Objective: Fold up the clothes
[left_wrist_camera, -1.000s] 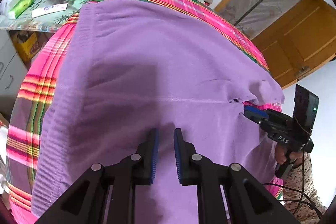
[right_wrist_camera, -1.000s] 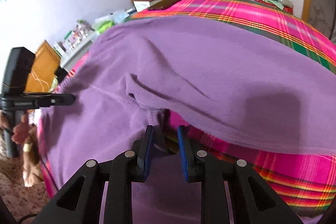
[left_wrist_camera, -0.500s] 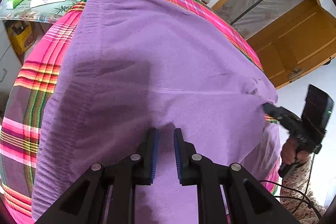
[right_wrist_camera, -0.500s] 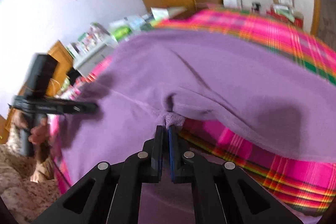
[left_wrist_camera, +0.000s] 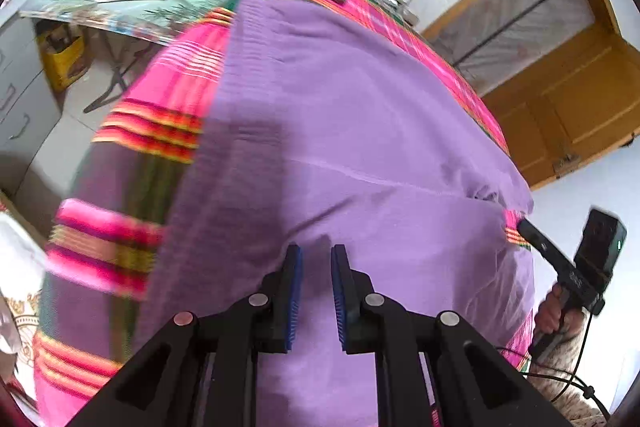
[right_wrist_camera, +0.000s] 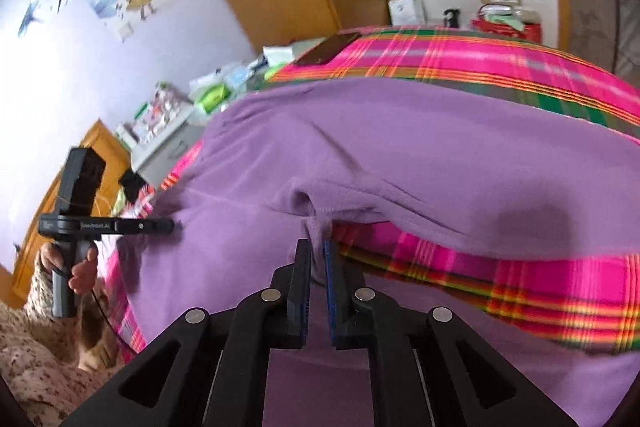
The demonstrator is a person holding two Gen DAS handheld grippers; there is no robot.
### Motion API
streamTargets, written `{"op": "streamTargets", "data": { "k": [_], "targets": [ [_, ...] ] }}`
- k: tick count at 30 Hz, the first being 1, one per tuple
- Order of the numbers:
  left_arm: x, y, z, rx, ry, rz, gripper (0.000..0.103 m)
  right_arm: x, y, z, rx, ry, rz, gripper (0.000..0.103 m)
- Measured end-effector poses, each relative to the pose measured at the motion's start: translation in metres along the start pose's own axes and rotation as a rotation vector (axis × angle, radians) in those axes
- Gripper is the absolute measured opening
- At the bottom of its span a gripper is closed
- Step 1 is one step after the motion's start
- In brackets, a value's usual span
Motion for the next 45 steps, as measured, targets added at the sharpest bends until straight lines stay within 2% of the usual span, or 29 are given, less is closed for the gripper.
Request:
{"op": "streamTargets", "data": {
  "k": [1, 3, 5, 9, 13, 18, 22, 27, 32, 34, 36, 40, 41, 45],
  "targets": [
    [-0.004, 0.005, 0.002, 0.011, 0.010, -0.004, 0.015, -0.001, 0.006, 0.005, 0.023, -0.010, -0.008, 0.015],
    [-0.012, 0.012, 0.005, 0.036, 0.031, -0.020, 0.015, -0.004, 0.015, 0.017, 0.056, -0.030, -0.011, 0.026],
    [-0.020, 0.017, 0.007, 0.051, 0.052, -0.035, 0.015, -0.010, 0.019, 0.028, 0.067, -0.024, 0.001, 0.026],
    [-0.033, 0.029, 0.009, 0.089, 0.080, -0.072, 0.025, -0.026, 0.018, 0.044, 0.055, 0.008, 0.041, 0.026],
    [-0.039, 0.039, 0.009, 0.115, 0.084, -0.100, 0.032, -0.048, 0.010, 0.051, 0.036, 0.022, -0.001, 0.026],
    [-0.031, 0.038, 0.002, 0.113, -0.025, -0.214, 0.034, -0.076, -0.009, 0.053, 0.002, 0.069, -0.019, 0.026],
    [-0.028, 0.026, -0.016, 0.077, -0.056, -0.260, 0.034, -0.090, -0.018, 0.055, 0.008, 0.062, -0.056, 0.026],
    [-0.025, 0.010, -0.026, 0.027, -0.087, -0.262, 0.035, -0.095, -0.021, 0.058, 0.019, 0.035, -0.076, 0.026],
    [-0.023, 0.010, -0.027, 0.031, -0.091, -0.215, 0.035, -0.096, -0.023, 0.055, 0.023, 0.018, -0.079, 0.026],
    [-0.021, 0.012, -0.027, 0.040, -0.085, -0.180, 0.032, -0.095, -0.025, 0.053, 0.024, 0.005, -0.086, 0.026],
    [-0.019, 0.013, -0.027, 0.045, -0.093, -0.181, 0.023, -0.096, -0.027, 0.053, 0.024, -0.010, -0.097, 0.026],
    [-0.016, 0.014, -0.027, 0.055, -0.110, -0.186, 0.016, -0.098, -0.033, 0.051, 0.016, -0.026, -0.106, 0.026],
    [-0.015, 0.015, -0.027, 0.058, -0.114, -0.187, 0.010, -0.098, -0.034, 0.050, 0.015, -0.028, -0.106, 0.026],
    [-0.009, 0.011, -0.027, 0.050, -0.146, -0.184, 0.010, -0.101, -0.038, 0.048, 0.010, -0.030, -0.109, 0.026]
  ]
}}
Point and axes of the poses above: each gripper's, at about its wrist camera, not at the fingertips, and y roughly against the way its jaws point, x to its right, z to its underside, the point moved 10 cm from there along -y, roughly the way its jaws point, and after that the axes turned 15 degrees about -x, right-handed, at the moved point
